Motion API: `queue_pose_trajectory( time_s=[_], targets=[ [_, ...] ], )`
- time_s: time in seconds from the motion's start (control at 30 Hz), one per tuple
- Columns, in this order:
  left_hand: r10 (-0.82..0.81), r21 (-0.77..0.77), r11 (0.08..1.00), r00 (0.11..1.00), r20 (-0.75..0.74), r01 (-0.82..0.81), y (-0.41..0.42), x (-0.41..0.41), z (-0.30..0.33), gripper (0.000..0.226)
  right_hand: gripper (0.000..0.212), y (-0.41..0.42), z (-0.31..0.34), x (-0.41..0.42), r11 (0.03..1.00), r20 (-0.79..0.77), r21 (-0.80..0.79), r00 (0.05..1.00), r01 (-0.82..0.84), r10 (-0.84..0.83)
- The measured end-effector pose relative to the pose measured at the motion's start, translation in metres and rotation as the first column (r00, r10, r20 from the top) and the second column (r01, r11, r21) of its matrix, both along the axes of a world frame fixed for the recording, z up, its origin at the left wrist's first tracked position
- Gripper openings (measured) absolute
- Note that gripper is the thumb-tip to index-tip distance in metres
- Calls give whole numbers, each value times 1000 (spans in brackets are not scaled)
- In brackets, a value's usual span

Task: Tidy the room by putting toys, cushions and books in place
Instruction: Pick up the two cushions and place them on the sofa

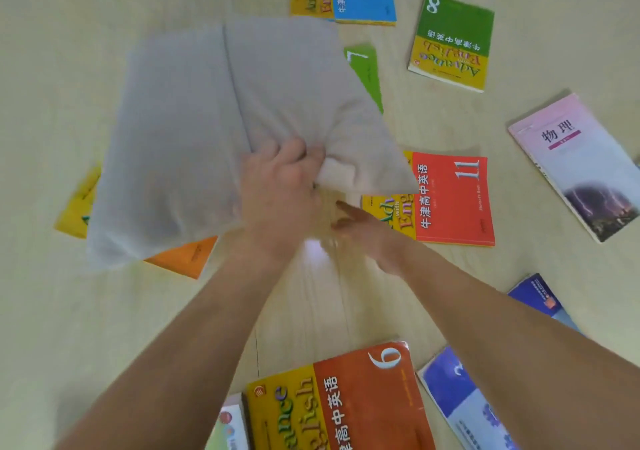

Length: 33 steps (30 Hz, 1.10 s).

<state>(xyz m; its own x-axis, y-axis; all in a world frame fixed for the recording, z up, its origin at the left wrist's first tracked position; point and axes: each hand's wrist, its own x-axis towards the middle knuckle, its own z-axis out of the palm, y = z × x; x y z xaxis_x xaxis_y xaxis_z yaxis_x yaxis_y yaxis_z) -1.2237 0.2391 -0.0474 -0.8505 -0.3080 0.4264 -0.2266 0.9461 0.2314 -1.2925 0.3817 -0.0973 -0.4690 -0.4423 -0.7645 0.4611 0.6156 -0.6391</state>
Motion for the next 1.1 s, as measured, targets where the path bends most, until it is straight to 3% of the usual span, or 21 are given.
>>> queue_pose_trajectory(
  time_s=[0.03, 0.1, 0.17, 0.27, 0.37, 0.47, 0.53, 0.6, 0.63, 0.7, 0.8, 0.93, 1.0, 1.1],
  targets=[
    [-34, 24, 999, 999, 12, 34, 21, 8, -3, 47, 34, 12, 11, -4, 960, 99, -134, 967, 248, -236],
    [-101, 91, 991, 994, 45, 97, 62, 18, -11, 48, 30, 47, 24, -5, 801, 208, -271, 845, 534, -493],
    [-129, 124, 986, 986, 107, 115, 94, 20, -20, 50, 36, 77, 30, 5, 699, 307, -344, 778, 627, -548],
    [-161, 79, 986, 965, 207, 148, 123, 29, -37, 54, 39, 97, 29, 30, 653, 415, -352, 737, 670, -533],
    [-108, -4, 993, 951, 291, 114, 128, 60, -51, 78, 27, 92, 24, 40, 616, 290, -287, 679, 734, -674],
    [50, -66, 997, 935, 351, -28, 109, 88, -60, 103, 57, 83, 20, 43, 618, -28, -259, 634, 742, -773],
    [67, -89, 995, 931, 359, -38, 92, 91, -64, 106, 70, 77, 15, 50, 733, -408, -195, 626, 652, -665],
    [65, -110, 994, 923, 380, -25, 80, 88, -68, 103, 96, 76, 4, 58, 878, -721, 70, 632, 474, -284],
    [67, -132, 991, 922, 382, -17, 76, 86, -70, 100, 106, 79, 0, 63, 877, -776, 252, 627, 409, -70],
    [41, -172, 985, 926, 374, 26, 67, 81, -71, 87, 110, 87, -4, 64, 821, -814, 433, 553, 373, 178],
    [-15, -232, 966, 924, 381, 112, 53, 72, -75, 67, 114, 91, 1, 53, 815, -846, 494, 381, 303, 372],
    [-31, -270, 945, 871, 491, 186, 50, 55, -54, 62, 110, 70, 4, 38, 692, -694, 718, 153, 72, 704],
    [-56, -175, 969, 846, 531, 174, 50, 46, -27, 62, 103, 61, 7, 30, 659, -652, 752, 167, 23, 739],
    [-118, -90, 977, 843, 525, 193, 47, 36, 15, 47, 101, 58, 26, 10, 679, -676, 730, 230, 76, 700]
  ],
)
